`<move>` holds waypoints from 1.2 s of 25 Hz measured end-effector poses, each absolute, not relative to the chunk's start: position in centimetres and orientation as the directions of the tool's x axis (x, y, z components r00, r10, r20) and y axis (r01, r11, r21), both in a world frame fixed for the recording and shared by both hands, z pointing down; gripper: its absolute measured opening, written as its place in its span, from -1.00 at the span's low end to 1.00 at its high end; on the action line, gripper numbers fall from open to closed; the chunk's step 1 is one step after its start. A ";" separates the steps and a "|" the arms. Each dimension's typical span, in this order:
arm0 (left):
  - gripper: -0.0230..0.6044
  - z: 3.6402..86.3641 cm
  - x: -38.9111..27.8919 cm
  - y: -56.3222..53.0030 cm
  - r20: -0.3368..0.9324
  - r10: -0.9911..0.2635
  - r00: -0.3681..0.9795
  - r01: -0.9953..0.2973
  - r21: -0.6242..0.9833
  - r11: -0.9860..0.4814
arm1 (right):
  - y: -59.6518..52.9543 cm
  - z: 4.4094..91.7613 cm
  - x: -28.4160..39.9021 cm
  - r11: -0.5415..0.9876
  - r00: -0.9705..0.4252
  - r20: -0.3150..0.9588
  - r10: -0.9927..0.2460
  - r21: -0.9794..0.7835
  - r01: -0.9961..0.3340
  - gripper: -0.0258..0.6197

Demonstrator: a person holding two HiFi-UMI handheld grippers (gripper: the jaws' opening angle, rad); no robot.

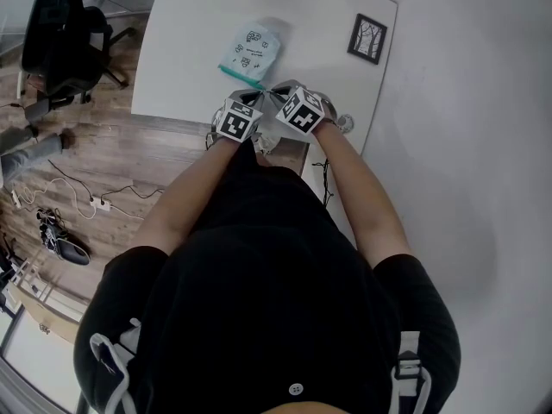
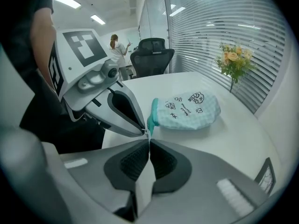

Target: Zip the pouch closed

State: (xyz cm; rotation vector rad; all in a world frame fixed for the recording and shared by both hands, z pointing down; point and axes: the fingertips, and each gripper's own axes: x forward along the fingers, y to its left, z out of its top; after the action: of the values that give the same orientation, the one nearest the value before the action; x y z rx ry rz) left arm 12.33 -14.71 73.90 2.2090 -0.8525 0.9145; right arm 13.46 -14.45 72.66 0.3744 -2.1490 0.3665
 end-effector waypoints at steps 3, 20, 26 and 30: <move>-0.90 73.9 12.5 -14.6 0.773 -0.322 0.546 -0.744 0.272 -0.610 | -14.5 72.6 13.8 0.909 -0.531 0.836 -0.137 -0.107 -0.403 -0.87; -0.90 74.7 10.9 -15.4 0.801 -0.312 0.510 -0.780 0.279 -0.560 | -14.9 73.2 15.4 0.921 -0.457 0.878 -0.141 -0.053 -0.385 -0.88; -0.90 74.3 10.4 -15.3 0.816 -0.301 0.494 -0.789 0.275 -0.549 | -14.9 73.3 15.5 0.924 -0.438 0.887 -0.144 -0.039 -0.381 -0.88; -0.90 74.6 9.7 -16.2 0.810 -0.324 0.489 -0.804 0.273 -0.529 | -15.4 73.3 16.1 0.921 -0.426 0.892 -0.151 -0.030 -0.389 -0.88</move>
State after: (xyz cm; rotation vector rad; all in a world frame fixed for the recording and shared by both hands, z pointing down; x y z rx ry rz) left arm 9.73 -16.22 74.60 2.0810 -0.9254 0.9432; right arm 16.14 -15.44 73.28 0.3889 -2.0134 0.2808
